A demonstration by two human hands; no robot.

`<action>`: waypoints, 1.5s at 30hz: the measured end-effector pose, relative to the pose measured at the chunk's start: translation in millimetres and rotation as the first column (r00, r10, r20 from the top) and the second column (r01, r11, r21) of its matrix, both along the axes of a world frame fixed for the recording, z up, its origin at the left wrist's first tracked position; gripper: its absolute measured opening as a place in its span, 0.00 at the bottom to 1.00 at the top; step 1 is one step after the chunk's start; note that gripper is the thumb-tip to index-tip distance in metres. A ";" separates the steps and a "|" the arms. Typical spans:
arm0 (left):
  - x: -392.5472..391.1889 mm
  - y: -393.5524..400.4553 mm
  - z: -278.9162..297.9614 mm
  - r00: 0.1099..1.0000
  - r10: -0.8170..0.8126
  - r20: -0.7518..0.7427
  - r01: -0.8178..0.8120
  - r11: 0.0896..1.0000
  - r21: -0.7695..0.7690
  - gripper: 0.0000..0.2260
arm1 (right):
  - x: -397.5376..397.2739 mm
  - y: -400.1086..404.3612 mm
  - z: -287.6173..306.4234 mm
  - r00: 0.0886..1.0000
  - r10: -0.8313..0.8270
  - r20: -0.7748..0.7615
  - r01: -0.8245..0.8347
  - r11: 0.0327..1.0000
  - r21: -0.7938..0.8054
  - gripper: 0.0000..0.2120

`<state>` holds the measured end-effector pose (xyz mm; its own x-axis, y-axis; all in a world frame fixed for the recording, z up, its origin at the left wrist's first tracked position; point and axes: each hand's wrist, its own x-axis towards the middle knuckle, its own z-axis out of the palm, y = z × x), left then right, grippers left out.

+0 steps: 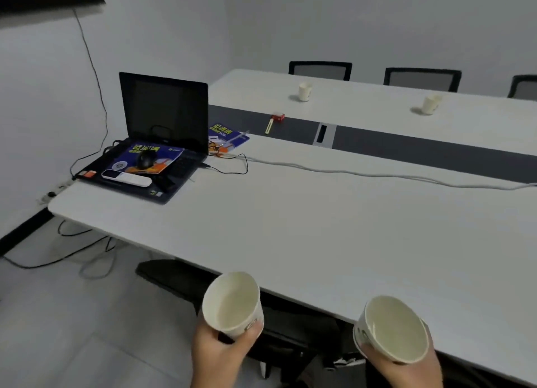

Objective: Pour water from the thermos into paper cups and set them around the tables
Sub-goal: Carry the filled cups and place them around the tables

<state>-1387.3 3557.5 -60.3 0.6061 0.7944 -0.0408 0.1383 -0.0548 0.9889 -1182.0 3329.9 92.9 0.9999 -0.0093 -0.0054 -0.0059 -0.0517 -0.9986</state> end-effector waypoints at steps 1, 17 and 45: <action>22.9 8.3 4.8 1.000 -0.023 0.021 0.022 0.999 0.032 0.38 | -25.8 10.6 -43.1 0.999 0.025 -0.029 -0.025 0.999 -0.023 0.32; 324.9 137.7 -53.0 0.930 -0.229 -0.287 0.265 0.960 0.093 0.40 | 66.3 -2.9 -157.2 0.962 -0.226 -0.153 0.191 0.958 -0.215 0.45; 297.4 23.6 -123.8 0.588 -0.632 -0.504 0.807 0.426 0.409 0.30 | 138.4 -53.9 -117.3 0.823 -0.566 0.035 0.566 0.816 -0.117 0.45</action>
